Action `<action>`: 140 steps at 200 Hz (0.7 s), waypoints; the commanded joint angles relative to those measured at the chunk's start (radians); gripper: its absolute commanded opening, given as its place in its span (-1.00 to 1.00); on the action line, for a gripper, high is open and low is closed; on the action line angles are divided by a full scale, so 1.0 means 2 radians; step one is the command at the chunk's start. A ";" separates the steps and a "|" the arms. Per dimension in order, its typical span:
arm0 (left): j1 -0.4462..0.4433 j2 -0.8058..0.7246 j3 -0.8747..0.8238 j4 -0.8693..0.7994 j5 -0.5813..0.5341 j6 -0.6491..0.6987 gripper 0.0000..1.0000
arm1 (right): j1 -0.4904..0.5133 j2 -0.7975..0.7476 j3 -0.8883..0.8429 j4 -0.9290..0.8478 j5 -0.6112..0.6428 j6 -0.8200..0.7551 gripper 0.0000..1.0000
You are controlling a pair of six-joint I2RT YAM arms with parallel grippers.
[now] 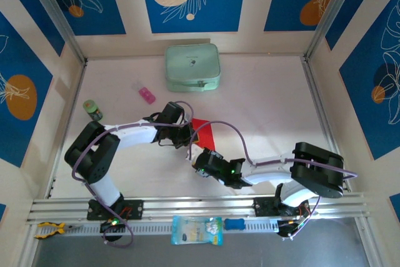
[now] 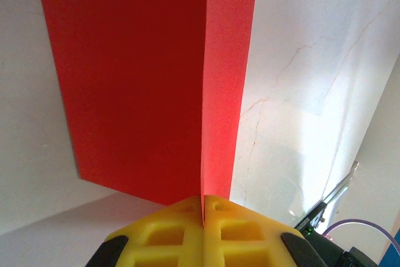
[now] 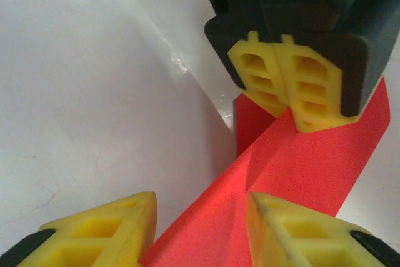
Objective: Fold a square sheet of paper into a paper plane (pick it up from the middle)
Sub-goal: Third fold the triangle at the center of the table.
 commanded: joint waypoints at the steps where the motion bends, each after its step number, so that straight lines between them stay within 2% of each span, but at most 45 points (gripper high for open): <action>1: 0.006 -0.009 -0.007 0.004 0.008 -0.003 -0.95 | 0.005 -0.013 -0.001 0.006 0.014 0.011 -0.23; 57: 0.006 -0.012 -0.008 0.003 0.008 -0.003 -0.94 | 0.005 -0.026 -0.006 -0.001 0.011 0.014 -0.50; 140: 0.006 -0.014 -0.008 0.003 0.007 -0.004 -0.94 | 0.004 -0.027 -0.005 -0.018 0.014 0.017 -0.59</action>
